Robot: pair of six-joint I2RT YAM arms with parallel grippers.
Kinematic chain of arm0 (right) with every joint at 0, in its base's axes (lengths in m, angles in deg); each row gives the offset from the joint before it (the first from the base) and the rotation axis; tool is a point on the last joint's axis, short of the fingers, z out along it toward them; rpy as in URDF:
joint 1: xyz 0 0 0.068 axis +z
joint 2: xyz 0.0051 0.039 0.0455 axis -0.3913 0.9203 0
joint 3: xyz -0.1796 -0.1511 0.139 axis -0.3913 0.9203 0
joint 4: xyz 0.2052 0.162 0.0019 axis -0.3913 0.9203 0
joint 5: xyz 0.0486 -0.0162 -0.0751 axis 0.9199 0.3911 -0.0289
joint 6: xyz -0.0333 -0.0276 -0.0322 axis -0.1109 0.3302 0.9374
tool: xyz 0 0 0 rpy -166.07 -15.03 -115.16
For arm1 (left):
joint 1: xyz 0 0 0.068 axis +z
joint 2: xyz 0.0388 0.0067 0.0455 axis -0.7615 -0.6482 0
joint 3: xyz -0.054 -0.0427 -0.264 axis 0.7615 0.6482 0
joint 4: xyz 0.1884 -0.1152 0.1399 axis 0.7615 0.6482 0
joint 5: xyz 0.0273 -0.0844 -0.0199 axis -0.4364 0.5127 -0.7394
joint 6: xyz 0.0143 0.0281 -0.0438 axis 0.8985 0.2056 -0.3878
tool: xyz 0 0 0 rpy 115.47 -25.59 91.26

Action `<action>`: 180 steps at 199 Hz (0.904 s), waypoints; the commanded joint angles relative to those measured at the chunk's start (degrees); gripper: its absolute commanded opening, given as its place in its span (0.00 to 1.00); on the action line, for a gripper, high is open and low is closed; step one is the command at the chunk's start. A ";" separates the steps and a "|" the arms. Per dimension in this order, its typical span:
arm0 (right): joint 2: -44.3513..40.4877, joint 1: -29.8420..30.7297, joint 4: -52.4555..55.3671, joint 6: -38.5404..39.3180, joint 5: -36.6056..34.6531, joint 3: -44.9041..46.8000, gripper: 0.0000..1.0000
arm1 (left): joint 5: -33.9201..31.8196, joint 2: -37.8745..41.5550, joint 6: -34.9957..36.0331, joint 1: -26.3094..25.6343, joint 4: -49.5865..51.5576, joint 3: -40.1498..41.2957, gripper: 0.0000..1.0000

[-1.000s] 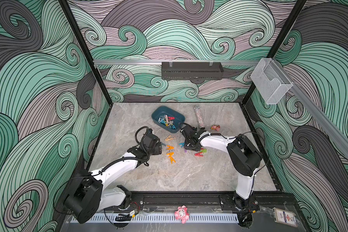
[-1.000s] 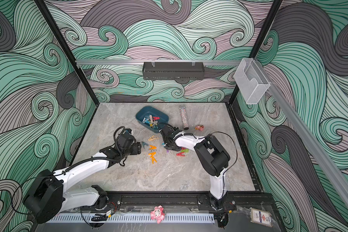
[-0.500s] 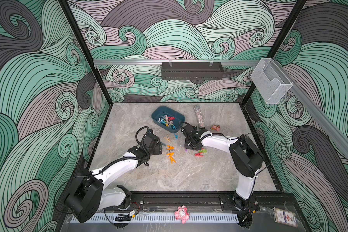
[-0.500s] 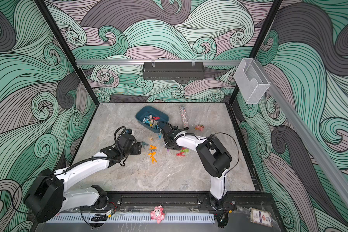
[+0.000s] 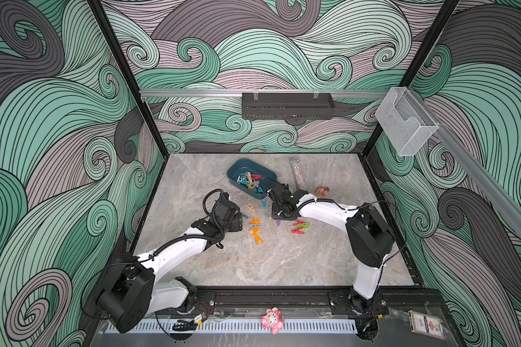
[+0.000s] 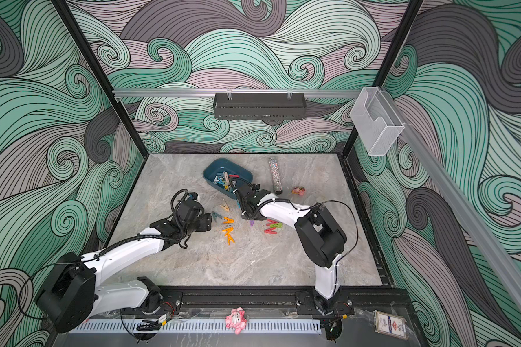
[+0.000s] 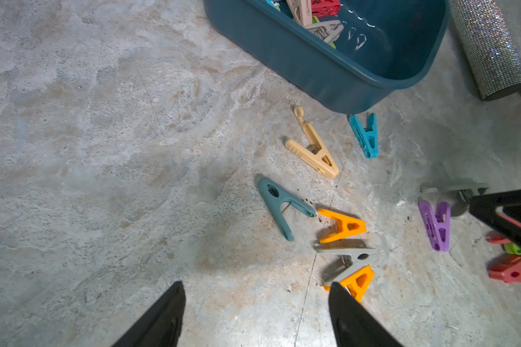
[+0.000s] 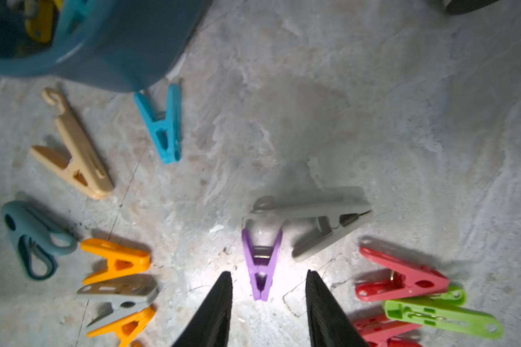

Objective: Put the clothespins into the storage box
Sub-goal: Pick up the clothespin from the center of the board.

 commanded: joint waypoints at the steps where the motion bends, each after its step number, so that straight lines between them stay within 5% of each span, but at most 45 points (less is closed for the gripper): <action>1: 0.16 0.57 1.90 -1.37 1.79 1.51 0.43 | -0.57 -0.61 -0.51 -0.47 -0.56 -1.30 0.77; 89: 4.53 1.15 1.02 -4.06 2.27 0.65 0.43 | -0.22 -0.79 -0.39 -0.78 -0.70 -1.37 0.77; 180: 6.34 0.97 -0.80 -3.50 3.07 0.12 0.25 | -0.43 -1.10 -0.04 -0.82 -0.70 -1.49 0.77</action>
